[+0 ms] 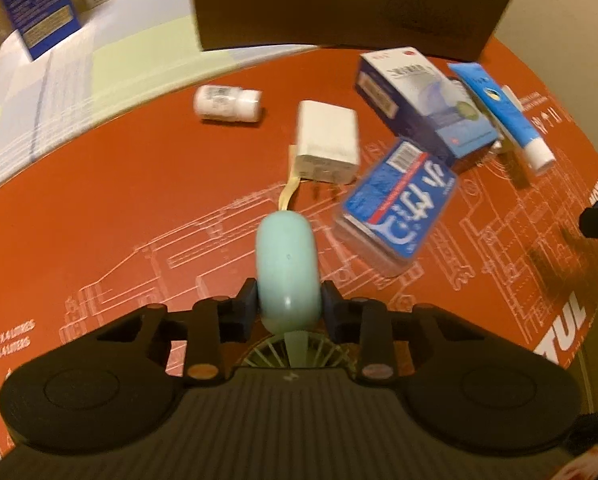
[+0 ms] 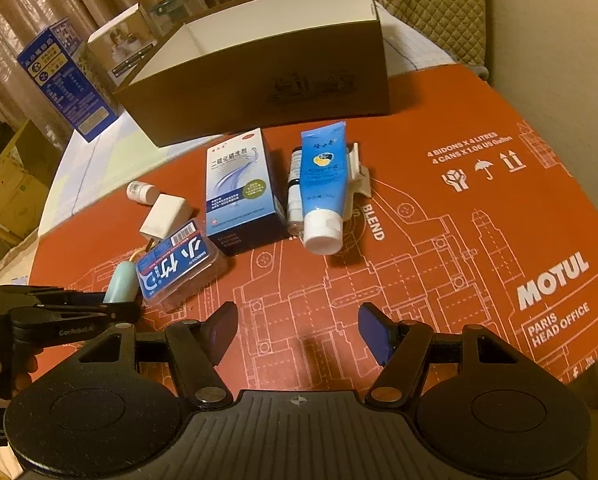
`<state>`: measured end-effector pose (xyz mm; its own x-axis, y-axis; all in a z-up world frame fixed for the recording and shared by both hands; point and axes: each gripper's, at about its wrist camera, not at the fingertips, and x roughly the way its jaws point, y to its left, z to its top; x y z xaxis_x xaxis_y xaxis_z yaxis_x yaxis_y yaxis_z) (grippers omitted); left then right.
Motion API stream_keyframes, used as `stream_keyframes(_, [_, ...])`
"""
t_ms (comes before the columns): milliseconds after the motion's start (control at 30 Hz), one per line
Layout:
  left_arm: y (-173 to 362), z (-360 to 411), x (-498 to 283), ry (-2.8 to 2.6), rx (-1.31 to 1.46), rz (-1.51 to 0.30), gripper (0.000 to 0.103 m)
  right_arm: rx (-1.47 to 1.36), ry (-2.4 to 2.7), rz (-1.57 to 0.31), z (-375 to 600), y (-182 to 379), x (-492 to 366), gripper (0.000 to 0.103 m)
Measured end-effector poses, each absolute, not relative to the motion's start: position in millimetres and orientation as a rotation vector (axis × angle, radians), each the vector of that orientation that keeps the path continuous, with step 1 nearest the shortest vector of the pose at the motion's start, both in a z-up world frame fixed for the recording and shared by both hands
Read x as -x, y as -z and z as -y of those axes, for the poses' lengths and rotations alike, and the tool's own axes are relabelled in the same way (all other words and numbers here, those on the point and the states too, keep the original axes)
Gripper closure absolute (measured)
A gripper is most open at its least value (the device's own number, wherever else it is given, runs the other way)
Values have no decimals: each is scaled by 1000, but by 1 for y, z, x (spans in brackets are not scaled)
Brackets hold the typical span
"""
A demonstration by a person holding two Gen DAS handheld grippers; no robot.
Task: Organize rigid objects
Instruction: 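Grasp the mint-green fan with the left gripper, then lift the fan with the left tool while the right gripper grasps the blue tube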
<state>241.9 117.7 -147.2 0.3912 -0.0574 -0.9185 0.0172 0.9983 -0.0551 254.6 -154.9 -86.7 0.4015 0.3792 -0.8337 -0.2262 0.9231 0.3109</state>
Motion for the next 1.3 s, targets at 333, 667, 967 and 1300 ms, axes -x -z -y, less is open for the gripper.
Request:
stream_keyframes(333, [144,-150,-231,-19,89,-1194,74,-149,-400,-1108,151,91,-267,39])
stream_keyframes(667, [141,-142,-230,-52,54,-1161,75,-134,-415,-1108,148,93,-279,39])
stream_keyframes(967, [100,-137,-239,-66,48,-986,75,-136,-419,-1080,154,98,-291,39])
stream_keyframes(1300, [85,-126,-240,-76,51,-929,75,-104,-420,-1029,153,106,-316,39])
